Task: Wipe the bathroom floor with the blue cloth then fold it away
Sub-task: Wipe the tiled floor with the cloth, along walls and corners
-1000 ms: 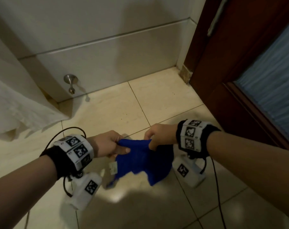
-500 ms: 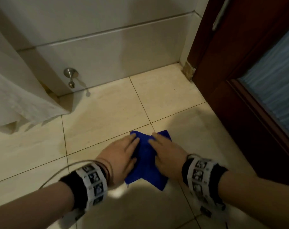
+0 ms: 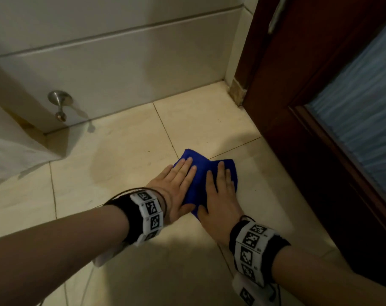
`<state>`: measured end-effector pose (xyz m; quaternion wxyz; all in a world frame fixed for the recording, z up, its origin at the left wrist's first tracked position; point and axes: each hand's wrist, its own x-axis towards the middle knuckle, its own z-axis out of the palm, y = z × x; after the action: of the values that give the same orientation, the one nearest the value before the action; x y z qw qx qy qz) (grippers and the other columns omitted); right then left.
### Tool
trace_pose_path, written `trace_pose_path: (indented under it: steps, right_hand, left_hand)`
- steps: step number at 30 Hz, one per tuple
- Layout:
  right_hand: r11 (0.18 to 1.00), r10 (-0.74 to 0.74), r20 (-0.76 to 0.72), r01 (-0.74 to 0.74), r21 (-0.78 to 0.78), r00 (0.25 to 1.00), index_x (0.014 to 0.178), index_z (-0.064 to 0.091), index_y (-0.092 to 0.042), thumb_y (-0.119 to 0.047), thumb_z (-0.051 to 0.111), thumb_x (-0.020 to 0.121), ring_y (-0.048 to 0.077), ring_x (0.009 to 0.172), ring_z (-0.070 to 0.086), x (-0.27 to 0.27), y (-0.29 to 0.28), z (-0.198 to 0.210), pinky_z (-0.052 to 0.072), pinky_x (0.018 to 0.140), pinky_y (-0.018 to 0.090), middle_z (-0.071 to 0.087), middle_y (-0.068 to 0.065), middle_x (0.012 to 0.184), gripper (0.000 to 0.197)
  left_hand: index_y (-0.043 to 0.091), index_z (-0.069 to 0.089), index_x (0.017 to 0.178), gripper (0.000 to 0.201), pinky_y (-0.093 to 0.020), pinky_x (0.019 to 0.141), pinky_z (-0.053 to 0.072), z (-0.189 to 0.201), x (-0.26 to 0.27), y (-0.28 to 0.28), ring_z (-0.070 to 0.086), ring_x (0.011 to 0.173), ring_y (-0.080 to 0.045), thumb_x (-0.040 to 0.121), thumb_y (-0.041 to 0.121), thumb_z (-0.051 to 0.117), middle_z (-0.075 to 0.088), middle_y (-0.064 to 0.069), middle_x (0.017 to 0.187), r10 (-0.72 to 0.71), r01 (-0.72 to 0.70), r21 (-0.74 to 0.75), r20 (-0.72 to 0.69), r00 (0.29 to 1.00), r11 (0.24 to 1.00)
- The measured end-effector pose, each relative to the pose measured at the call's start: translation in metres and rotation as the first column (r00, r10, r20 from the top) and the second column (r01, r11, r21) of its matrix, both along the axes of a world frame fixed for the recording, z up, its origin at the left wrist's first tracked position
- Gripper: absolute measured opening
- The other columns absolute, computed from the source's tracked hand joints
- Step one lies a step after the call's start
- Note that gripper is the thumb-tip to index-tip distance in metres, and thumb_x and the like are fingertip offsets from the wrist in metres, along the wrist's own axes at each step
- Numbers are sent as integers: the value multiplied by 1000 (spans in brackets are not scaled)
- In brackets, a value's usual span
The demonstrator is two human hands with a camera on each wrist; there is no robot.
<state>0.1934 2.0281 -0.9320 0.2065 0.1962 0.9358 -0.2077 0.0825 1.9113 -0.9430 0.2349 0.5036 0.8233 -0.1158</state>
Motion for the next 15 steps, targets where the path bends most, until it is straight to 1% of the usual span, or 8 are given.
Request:
trace_pose_path:
  steps: [3, 6, 10, 12, 13, 15]
  right_hand:
    - [999, -20, -17, 20, -33, 1000, 152, -17, -8, -37, 39, 101, 30, 146, -25, 3, 19, 5, 1, 123, 43, -35, 15, 154, 81]
    - [983, -140, 32, 143, -116, 990, 152, -18, -9, -38, 36, 103, 28, 147, -20, 3, 39, 6, 7, 123, 41, -33, 14, 156, 79]
    - [939, -325, 30, 326, -113, 945, 152, -16, -7, -35, 38, 103, 33, 148, -16, -16, 76, 5, 4, 123, 41, -25, 21, 157, 78]
    - [909, -402, 27, 403, -105, 915, 154, -11, -9, -37, 40, 102, 33, 149, -12, -29, 96, 4, 4, 122, 41, -20, 21, 159, 78]
    - [904, -417, 28, 418, -95, 908, 155, -9, -9, -38, 41, 102, 33, 149, -11, -35, 105, 3, 3, 121, 41, -17, 20, 160, 78]
    - [914, -402, 35, 403, -50, 915, 155, -7, -9, -41, 41, 101, 34, 149, -10, -43, 112, -2, 1, 120, 41, -14, 20, 161, 78]
  left_hand:
    - [13, -24, 150, 93, -40, 121, -6, -3, -13, 29, -23, 146, -22, 94, 62, 32, -32, -8, 156, -19, 19, 15, 6, 1000, 1000]
    - [14, -22, 151, 91, -41, 121, -4, -4, -20, 59, -22, 147, -22, 95, 61, 33, -30, -8, 157, -67, 66, 43, 30, 997, 997]
    - [14, -17, 153, 87, -40, 122, -2, -8, -29, 107, -15, 148, -22, 96, 59, 33, -23, -8, 159, -126, 126, 63, -5, 992, 990]
    - [14, -16, 153, 88, -39, 122, -1, -9, -33, 130, -13, 149, -23, 96, 59, 34, -22, -9, 160, -129, 130, 47, -18, 991, 990]
    - [14, -16, 152, 89, -39, 122, -1, -10, -35, 139, -13, 149, -23, 96, 59, 35, -22, -10, 160, -124, 125, 34, -29, 992, 992]
    - [13, -17, 152, 89, -38, 120, -3, -10, -38, 147, -14, 149, -23, 95, 60, 34, -24, -10, 159, -99, 100, 17, -45, 994, 995]
